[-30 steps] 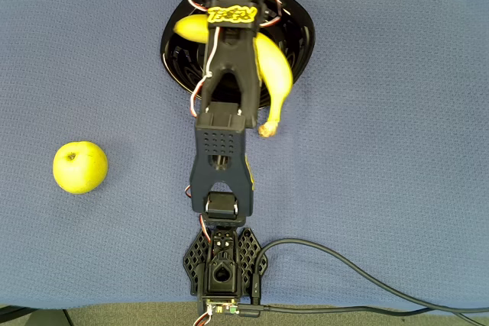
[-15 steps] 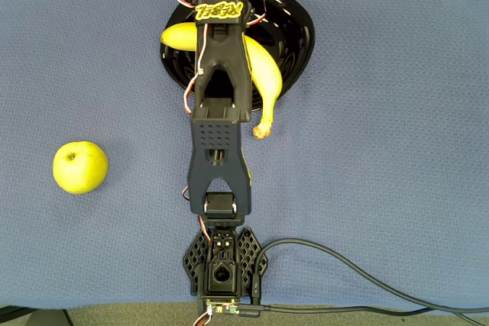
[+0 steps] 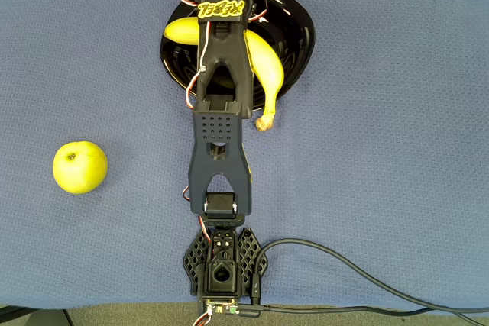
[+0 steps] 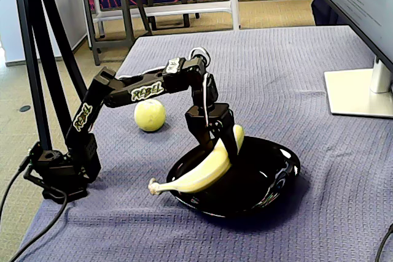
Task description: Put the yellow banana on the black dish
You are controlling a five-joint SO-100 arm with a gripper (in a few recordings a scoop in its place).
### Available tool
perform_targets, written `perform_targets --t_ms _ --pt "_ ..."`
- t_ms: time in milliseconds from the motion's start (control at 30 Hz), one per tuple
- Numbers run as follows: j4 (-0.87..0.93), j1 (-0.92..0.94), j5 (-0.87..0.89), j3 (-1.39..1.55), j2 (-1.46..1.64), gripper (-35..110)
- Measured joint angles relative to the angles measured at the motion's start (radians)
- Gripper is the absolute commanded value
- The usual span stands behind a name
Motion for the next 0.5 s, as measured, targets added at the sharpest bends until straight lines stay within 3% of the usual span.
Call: perform_targets --t_ms 500 --pt "-0.083 0.017 0.008 -0.015 -0.063 1"
